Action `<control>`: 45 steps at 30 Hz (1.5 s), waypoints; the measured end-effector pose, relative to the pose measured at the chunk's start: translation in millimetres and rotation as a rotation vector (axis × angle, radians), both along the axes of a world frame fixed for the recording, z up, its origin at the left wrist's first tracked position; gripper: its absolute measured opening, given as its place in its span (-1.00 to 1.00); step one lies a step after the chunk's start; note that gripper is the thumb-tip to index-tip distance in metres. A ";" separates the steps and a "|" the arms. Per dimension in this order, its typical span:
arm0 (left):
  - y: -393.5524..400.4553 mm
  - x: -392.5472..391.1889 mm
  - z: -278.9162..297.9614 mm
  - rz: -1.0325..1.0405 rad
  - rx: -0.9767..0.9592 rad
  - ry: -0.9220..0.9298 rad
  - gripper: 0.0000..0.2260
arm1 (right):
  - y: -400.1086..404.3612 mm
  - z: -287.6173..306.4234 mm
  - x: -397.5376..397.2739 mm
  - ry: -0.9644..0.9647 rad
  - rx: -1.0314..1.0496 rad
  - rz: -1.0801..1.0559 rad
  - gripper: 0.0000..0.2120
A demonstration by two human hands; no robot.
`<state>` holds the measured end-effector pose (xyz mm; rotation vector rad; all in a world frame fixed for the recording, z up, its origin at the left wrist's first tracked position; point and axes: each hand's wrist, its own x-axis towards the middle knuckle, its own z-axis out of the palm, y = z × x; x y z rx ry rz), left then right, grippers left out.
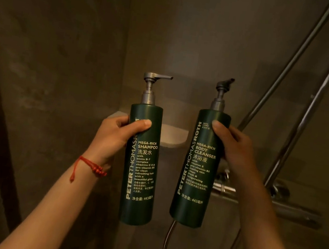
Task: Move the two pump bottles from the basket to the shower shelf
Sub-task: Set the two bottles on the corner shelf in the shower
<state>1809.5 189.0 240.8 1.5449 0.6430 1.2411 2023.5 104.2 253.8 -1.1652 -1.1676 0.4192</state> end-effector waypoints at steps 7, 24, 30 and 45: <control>36.6 14.2 56.5 0.078 0.062 -0.035 -0.60 | 43.7 54.0 10.1 -0.054 0.168 0.047 -0.70; 122.2 33.9 73.5 0.131 0.158 -0.086 -0.77 | 134.2 69.3 18.1 -0.132 0.239 0.090 -0.78; 143.1 35.7 70.2 0.082 0.161 -0.054 -0.75 | 155.1 58.7 21.7 -0.087 0.217 0.104 -0.68; 151.4 30.9 22.1 0.137 0.122 -0.115 -0.42 | 152.3 0.1 17.6 -0.001 0.201 0.118 -0.54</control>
